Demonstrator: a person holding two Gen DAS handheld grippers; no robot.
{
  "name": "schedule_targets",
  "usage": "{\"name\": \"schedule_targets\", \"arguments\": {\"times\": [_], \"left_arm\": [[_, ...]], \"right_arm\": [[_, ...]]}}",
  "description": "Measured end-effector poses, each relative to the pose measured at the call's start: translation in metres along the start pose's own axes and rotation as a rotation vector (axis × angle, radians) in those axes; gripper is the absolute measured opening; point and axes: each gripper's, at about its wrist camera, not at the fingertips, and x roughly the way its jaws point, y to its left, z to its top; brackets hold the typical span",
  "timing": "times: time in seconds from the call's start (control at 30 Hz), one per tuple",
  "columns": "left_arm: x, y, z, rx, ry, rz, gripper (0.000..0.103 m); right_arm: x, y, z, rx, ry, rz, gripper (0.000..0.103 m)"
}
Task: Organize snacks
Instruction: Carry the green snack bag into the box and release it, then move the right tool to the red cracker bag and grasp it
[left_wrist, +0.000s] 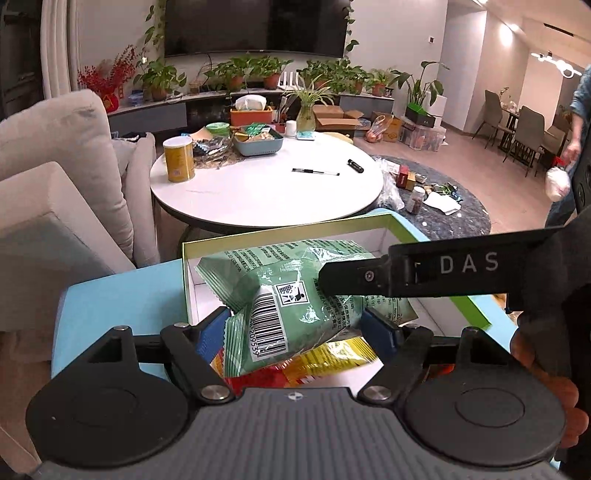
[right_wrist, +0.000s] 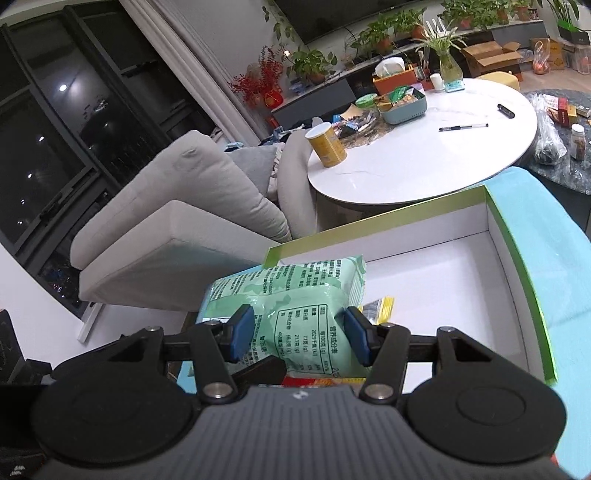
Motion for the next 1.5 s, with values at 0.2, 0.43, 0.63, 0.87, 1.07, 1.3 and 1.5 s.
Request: {"name": "schedule_targets", "arguments": {"times": [0.2,0.43,0.63,0.87,1.07,1.3,1.5], "left_arm": [[0.028,0.015,0.006,-0.008,0.014,0.007,0.075],[0.043,0.032,0.005,-0.045,0.027,0.063,0.081],[0.026,0.041,-0.004,-0.085,0.023,0.072,0.086],[-0.014,0.034,-0.019,-0.083,0.01,0.086,0.087],[-0.049,0.027,-0.041,-0.09,-0.013,0.098,0.092],[-0.075,0.024,-0.07,-0.125,0.003,0.11,0.092],[-0.08,0.032,-0.101,-0.17,0.035,0.095,0.092]], "right_arm": [[0.024,-0.008,0.009,0.007,0.013,-0.012,0.092],[0.039,-0.014,0.009,-0.009,-0.029,-0.056,0.093],[0.02,-0.013,0.005,-0.021,-0.04,-0.051,0.093],[-0.017,0.009,-0.012,-0.064,-0.037,-0.019,0.093],[-0.051,0.025,-0.04,-0.086,-0.039,0.022,0.093],[-0.072,0.032,-0.07,-0.075,-0.026,0.029,0.093],[-0.061,0.027,-0.088,-0.008,0.042,0.024,0.093]]}}
